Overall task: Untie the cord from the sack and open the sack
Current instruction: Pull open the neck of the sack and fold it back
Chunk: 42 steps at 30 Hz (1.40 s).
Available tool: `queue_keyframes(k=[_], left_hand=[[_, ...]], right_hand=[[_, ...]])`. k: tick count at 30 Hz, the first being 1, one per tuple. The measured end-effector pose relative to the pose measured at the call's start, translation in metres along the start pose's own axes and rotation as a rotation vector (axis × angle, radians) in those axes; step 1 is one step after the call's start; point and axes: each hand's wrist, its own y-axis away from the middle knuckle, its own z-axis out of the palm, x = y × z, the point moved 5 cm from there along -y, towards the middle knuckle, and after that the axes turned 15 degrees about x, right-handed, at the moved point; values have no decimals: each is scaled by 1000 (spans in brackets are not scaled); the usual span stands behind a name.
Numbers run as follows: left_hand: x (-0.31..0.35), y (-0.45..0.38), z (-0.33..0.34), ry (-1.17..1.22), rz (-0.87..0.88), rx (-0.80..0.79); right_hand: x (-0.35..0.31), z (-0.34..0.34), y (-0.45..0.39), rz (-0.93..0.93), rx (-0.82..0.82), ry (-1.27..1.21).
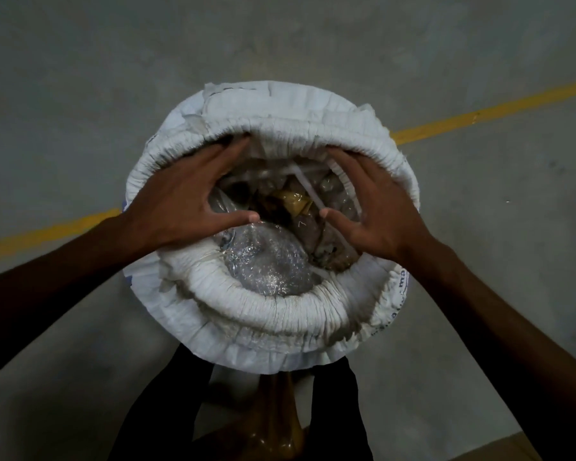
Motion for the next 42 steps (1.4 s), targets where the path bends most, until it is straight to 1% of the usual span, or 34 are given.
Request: queue_keyframes(k=[6, 11, 17, 22, 27, 32, 35, 37, 39, 42], left_hand=[[-11, -13, -13, -75, -29, 67], [-6, -16, -21, -113, -45, 126], [-6, -17, -14, -121, -35, 141], [-8, -22, -6, -139, -47, 145], [-13, -27, 0, -224, 12, 99], [-7, -20, 1, -203, 101, 42], [1, -11, -6, -187, 179, 61], [6, -4, -11, -167, 215, 71], [8, 1, -11, -189, 227, 59], [13, 4, -15, -208, 247, 60]], right_hand=[[3, -6, -19, -88, -13, 102], [2, -9, -29, -113, -17, 120], [1, -7, -32, -133, 17, 110], [-2, -1, -36, -131, 14, 102], [-1, 4, -44, -108, 2, 101], [-9, 6, -42, -143, -18, 90], [-14, 3, -38, -196, -41, 100], [-18, -2, -34, -240, -35, 155], [-24, -9, -31, -300, -1, 262], [-31, -17, -30, -332, 22, 347]])
